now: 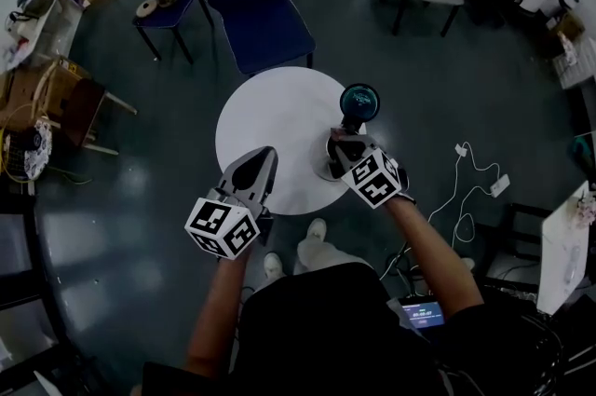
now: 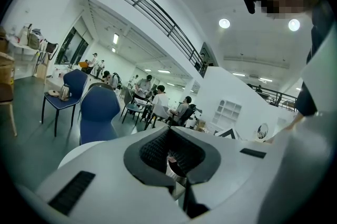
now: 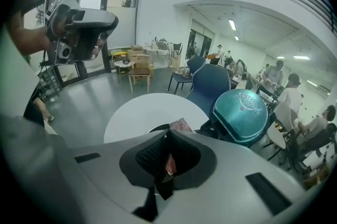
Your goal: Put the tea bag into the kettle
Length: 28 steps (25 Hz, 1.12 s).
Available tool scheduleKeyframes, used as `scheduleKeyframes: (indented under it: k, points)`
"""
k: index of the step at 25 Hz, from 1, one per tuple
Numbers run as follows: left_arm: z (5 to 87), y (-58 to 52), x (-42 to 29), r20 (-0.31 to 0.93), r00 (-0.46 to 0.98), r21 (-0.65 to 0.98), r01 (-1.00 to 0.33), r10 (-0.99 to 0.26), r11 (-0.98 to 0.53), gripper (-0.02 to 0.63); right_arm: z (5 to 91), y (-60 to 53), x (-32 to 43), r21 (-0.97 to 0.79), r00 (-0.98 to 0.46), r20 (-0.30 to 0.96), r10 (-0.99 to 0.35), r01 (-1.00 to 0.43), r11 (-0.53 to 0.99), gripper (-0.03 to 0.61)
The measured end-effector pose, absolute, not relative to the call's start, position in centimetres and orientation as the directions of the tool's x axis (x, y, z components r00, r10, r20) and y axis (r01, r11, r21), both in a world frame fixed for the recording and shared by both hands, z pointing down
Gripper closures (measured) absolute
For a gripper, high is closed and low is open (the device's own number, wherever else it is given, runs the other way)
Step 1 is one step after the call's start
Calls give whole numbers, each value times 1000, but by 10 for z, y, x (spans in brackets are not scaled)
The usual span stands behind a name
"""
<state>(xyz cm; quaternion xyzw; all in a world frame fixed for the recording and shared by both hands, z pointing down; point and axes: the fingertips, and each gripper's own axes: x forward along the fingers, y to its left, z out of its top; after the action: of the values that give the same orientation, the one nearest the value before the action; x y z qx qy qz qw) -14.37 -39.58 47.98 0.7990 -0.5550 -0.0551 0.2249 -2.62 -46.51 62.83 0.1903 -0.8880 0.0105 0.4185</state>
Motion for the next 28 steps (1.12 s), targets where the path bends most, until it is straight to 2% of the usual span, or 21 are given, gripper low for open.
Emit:
scheduleKeyframes:
  k: [15, 28]
  points:
    - [490, -400, -142, 172, 380, 440, -855, -909, -274, 598, 640, -467, -29, 106, -568, 781, -260, -289, 951, 560]
    - [496, -398, -147, 178, 377, 450, -853, -909, -265, 598, 657, -466, -33, 129, -504, 832, -233, -233, 964, 560]
